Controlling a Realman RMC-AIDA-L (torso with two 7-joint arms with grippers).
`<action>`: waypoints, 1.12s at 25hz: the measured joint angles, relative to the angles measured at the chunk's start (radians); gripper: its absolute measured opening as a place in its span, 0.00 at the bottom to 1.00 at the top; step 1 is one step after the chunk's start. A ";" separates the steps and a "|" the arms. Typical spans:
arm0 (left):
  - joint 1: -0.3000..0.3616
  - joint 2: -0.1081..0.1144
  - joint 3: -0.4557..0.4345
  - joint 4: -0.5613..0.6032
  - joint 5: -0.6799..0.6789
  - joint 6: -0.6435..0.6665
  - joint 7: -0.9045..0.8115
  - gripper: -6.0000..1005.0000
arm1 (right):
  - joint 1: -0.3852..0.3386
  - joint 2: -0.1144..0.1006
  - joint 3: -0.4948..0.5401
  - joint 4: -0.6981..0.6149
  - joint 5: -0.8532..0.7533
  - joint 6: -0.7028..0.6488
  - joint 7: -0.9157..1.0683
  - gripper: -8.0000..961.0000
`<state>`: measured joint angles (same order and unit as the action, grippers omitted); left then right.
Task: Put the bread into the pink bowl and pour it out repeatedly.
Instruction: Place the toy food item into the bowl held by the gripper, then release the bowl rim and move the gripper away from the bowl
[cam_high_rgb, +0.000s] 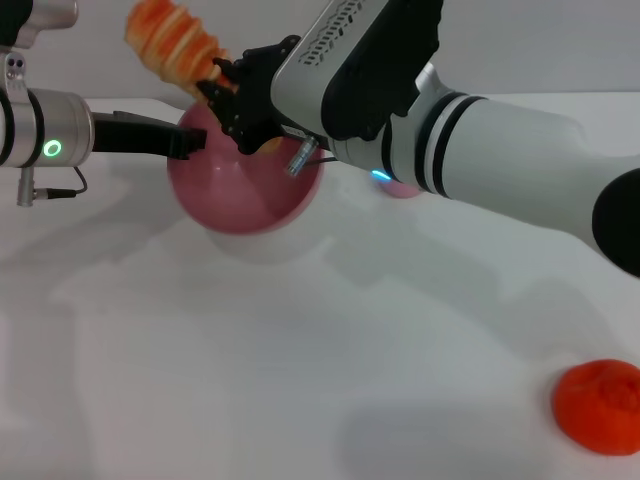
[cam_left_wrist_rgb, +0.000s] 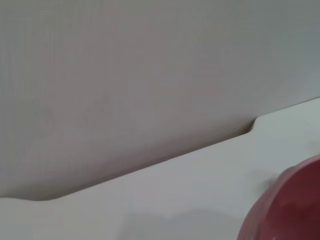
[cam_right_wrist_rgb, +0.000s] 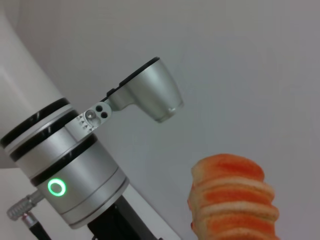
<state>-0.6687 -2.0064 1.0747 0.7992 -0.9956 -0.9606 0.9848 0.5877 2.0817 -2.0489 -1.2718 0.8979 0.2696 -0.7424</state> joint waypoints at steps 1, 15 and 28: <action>0.000 0.000 0.000 0.000 0.000 0.000 0.000 0.06 | 0.002 -0.001 0.000 0.001 0.000 0.002 0.000 0.14; 0.000 0.000 0.000 -0.002 0.000 0.000 0.000 0.06 | 0.006 -0.002 0.003 0.013 0.004 0.004 -0.003 0.44; 0.005 -0.008 0.000 -0.003 0.000 0.003 0.000 0.06 | -0.110 0.006 -0.028 -0.042 0.008 -0.366 -0.006 0.45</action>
<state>-0.6641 -2.0144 1.0751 0.7957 -0.9957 -0.9575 0.9850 0.4781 2.0872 -2.0774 -1.3142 0.9063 -0.0965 -0.7483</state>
